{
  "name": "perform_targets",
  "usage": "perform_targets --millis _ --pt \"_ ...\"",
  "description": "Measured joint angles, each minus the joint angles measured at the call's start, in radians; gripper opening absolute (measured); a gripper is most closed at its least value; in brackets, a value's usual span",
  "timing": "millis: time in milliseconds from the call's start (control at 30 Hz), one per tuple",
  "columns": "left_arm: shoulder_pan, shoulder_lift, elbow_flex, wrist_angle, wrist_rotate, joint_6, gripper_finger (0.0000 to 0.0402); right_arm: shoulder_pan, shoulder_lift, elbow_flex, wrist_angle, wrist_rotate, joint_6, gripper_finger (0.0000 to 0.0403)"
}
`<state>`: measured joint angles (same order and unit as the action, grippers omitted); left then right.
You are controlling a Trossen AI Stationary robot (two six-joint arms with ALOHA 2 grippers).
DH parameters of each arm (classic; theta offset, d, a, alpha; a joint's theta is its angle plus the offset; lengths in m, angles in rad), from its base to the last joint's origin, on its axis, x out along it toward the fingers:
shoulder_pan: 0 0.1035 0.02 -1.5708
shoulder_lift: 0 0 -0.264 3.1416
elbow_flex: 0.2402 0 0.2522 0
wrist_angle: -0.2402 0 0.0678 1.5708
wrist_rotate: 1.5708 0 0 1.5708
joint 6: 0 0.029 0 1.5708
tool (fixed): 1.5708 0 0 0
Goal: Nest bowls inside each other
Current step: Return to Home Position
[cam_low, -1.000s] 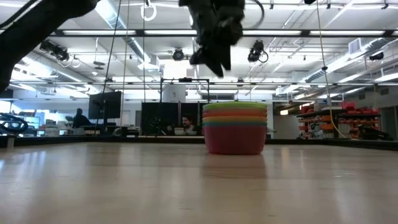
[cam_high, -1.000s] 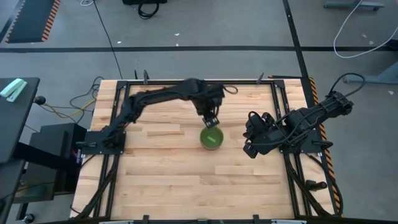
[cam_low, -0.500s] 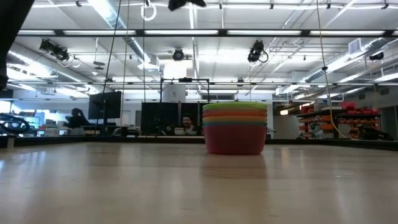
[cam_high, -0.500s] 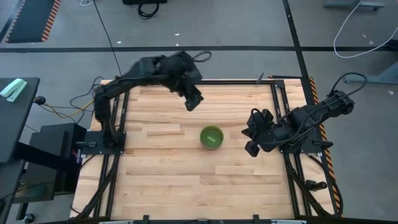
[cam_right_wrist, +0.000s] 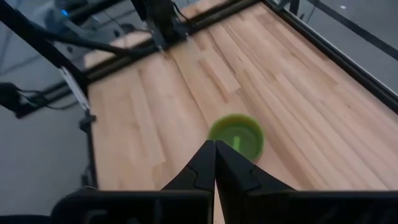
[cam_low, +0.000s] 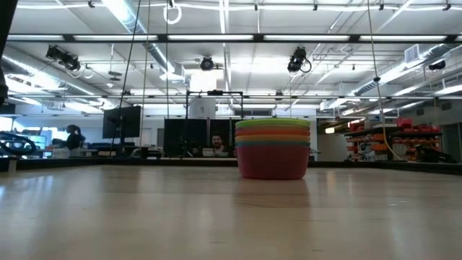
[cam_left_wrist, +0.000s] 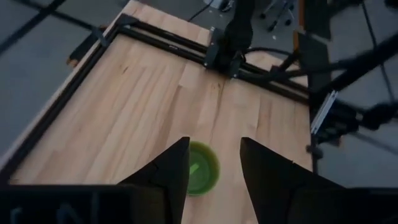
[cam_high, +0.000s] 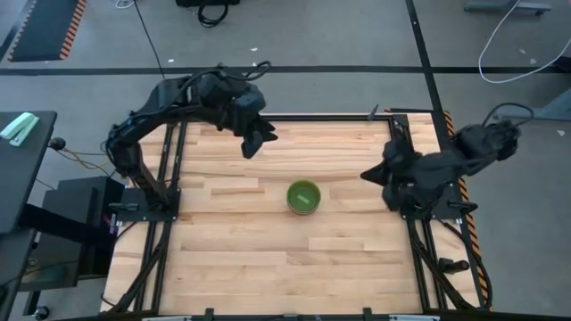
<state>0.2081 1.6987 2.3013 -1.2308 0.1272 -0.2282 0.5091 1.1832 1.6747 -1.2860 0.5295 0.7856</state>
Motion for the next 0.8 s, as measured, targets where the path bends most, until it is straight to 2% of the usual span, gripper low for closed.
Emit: perform_targets --millis 133,300,467,667,800 --pt "-0.016 -0.023 0.0 -0.012 0.027 0.138 0.0148 0.0 -0.038 0.008 0.0 -0.014 -0.009 0.0016" --pt "-0.017 -0.072 0.0 0.002 0.082 0.181 0.014 0.0 -0.092 0.006 0.0 -0.026 -0.019 0.0016" --pt "-0.015 -0.163 0.0 0.006 0.09 0.236 0.0138 0.002 -0.172 0.006 0.002 -0.022 -0.029 0.0016" --pt "-0.037 -0.297 -0.008 0.004 0.092 0.22 0.0147 0.075 -0.251 0.005 0.061 0.066 -0.066 0.0016" --pt "-0.093 -0.393 -0.119 0.066 0.095 0.198 0.0152 0.132 -0.259 0.005 0.119 0.122 -0.118 0.0016"
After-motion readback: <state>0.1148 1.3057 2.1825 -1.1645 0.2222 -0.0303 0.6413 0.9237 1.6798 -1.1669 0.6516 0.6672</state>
